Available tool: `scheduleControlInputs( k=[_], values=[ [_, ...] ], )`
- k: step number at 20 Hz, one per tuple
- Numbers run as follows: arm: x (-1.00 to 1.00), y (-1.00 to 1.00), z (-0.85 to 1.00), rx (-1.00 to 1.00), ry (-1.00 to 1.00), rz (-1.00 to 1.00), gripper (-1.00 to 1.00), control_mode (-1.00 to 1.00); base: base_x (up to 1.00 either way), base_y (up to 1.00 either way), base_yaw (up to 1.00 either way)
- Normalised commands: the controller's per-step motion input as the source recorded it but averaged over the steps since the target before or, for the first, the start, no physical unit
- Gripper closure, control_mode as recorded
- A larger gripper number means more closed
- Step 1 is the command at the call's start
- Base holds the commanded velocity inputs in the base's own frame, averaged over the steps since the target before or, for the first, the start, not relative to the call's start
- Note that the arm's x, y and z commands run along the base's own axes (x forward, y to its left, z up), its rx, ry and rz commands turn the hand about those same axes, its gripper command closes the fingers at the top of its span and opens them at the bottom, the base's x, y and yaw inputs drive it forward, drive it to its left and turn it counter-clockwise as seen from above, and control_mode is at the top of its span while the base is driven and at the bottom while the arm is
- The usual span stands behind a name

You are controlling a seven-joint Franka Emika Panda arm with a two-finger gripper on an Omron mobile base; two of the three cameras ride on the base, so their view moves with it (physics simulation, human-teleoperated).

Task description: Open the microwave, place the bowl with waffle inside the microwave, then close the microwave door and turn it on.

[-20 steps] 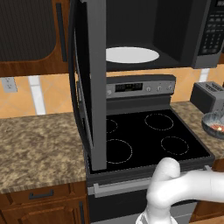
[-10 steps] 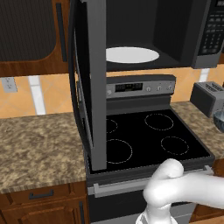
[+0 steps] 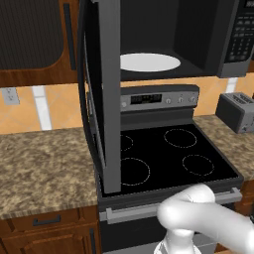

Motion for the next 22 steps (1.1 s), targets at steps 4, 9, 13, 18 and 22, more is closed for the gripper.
scheduleControlInputs(
  k=[4,9,13,18,22],
  values=[
    [-0.16,0.86,0.64,-0.08,-0.12,0.00,1.00,-1.00,0.00,0.00,0.00],
    [-0.38,0.80,0.62,-0.03,-0.05,0.00,1.00,-1.00,0.00,0.00,0.00],
    [-0.38,0.88,0.69,-0.03,-0.01,0.00,1.00,-1.00,0.00,0.00,0.00],
    [-0.14,0.72,0.63,0.00,-0.03,0.03,1.00,-1.00,0.00,0.00,0.00],
    [-0.06,0.63,0.37,0.00,-0.10,0.07,1.00,-1.00,0.00,0.00,0.00]
  ],
)
